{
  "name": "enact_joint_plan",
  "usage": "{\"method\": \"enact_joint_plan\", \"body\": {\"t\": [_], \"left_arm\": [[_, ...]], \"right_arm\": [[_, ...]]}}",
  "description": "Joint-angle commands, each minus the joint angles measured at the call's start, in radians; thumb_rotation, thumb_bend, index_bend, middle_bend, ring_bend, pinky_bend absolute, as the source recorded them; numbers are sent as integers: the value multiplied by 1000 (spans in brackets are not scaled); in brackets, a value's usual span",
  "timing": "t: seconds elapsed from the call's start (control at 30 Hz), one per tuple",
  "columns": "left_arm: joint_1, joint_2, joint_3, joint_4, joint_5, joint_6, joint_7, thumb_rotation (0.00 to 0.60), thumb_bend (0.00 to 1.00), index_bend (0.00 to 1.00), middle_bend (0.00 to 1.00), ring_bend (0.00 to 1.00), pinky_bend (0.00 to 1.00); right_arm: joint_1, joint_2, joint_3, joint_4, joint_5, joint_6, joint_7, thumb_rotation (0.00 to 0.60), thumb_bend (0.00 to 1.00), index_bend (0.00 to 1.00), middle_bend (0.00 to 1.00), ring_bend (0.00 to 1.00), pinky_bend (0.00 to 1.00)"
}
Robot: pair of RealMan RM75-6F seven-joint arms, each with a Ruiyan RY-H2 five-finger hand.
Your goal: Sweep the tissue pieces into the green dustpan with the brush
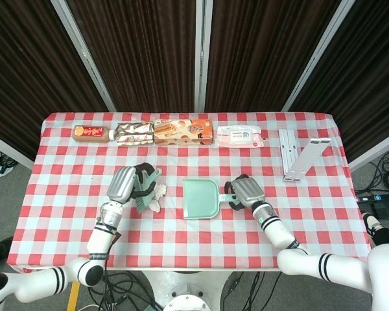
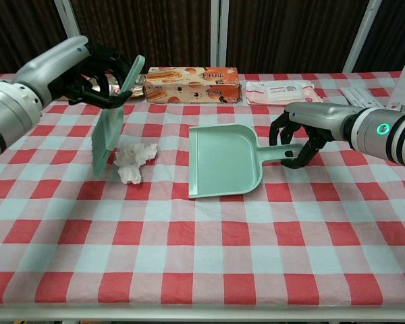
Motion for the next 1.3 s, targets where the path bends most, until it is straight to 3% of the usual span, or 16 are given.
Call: {"method": "enact_joint_plan", "body": {"t": [0.03,0.27,0.57,0.97,1.3], "left_arm": [[21,36,25,5,19,1,-5,600,477,485,512,628,895],[26,49,32,47,28,-20,-56,600,477,484,511,627,891],[-22,-29,32,194,78,-43,-98,600,478,483,512,627,882],[-92,-104,6,286,84,-92,-133,600,480,483,512,627,880],[-71,-80,19,274,78,-86,-134,600,480,483,512,627,880]], "right_arm": [[57,46,11,-37,111,-79,-35,600,373,620,569,284,171],[183,95,-16,-67,319,-135,-111,600,373,620,571,284,161],[316,94,-59,-52,521,-161,-145,600,376,620,572,284,148],[447,62,-114,-17,681,-127,-185,600,377,621,573,284,129],[467,33,-127,40,732,-138,-164,600,382,622,572,284,120]]}}
